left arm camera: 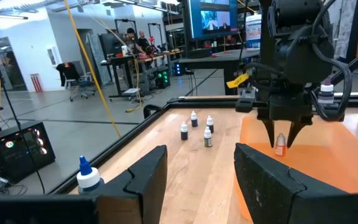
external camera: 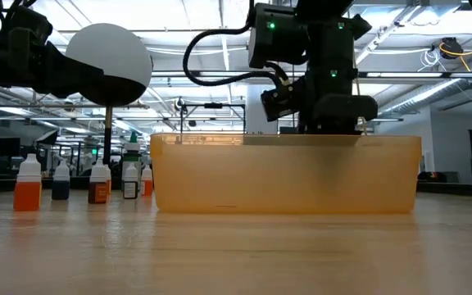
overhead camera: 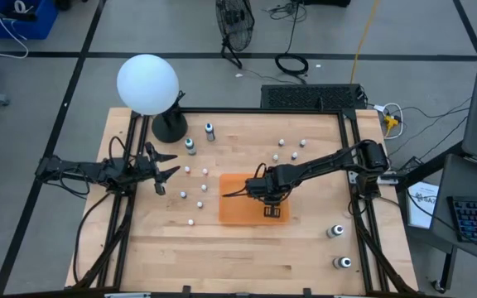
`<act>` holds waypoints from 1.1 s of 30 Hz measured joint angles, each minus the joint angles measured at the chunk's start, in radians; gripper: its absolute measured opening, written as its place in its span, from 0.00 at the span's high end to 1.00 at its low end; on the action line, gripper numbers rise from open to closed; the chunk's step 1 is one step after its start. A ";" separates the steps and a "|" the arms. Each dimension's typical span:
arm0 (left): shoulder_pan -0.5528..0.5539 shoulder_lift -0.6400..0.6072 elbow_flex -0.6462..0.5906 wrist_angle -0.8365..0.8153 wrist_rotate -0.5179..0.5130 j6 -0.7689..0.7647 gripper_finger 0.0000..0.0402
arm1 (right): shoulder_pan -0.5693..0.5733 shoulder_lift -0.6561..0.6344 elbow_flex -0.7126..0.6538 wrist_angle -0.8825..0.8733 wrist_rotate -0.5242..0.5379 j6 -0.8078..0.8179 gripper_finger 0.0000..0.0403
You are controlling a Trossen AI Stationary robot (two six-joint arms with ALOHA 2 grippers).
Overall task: Pick & Place food coloring
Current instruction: Put the small orange food coloring bottle into the container, then put the small black food coloring bottle into the container
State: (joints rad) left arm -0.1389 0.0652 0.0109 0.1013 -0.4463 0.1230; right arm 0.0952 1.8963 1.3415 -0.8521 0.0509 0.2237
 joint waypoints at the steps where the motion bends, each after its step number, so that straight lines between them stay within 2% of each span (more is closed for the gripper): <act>1: 0.000 0.000 0.000 0.000 0.000 0.000 0.54 | 0.000 -0.005 0.000 0.001 0.000 0.000 0.68; 5: 0.000 0.000 0.000 0.000 0.000 0.000 0.54 | -0.002 -0.041 0.000 -0.001 0.000 0.000 0.65; 10: 0.000 0.000 0.000 0.005 0.000 0.000 0.54 | -0.016 -0.148 0.002 -0.015 0.030 0.000 0.65; 12: 0.000 0.000 0.000 0.005 0.000 0.000 0.54 | -0.026 -0.205 0.002 -0.041 0.089 -0.004 0.66; 16: 0.000 0.000 0.000 0.005 0.000 0.000 0.54 | -0.073 -0.332 0.004 -0.115 0.281 -0.020 0.66; 18: 0.000 0.000 0.000 0.005 0.000 0.000 0.54 | -0.124 -0.384 0.004 -0.146 0.320 -0.061 0.63; 22: 0.000 0.000 0.000 0.005 0.000 0.000 0.54 | -0.284 -0.444 0.004 -0.204 0.316 -0.074 0.55; 28: 0.000 0.000 0.000 0.006 0.000 0.000 0.54 | -0.559 -0.421 0.004 -0.268 0.289 -0.060 0.44; 33: 0.000 0.000 0.000 0.006 0.000 0.000 0.54 | -0.664 -0.369 -0.005 -0.255 0.183 -0.077 0.41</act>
State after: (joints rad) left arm -0.1389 0.0654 0.0109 0.1070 -0.4461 0.1230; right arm -0.5689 1.5276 1.3361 -1.1076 0.2336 0.1470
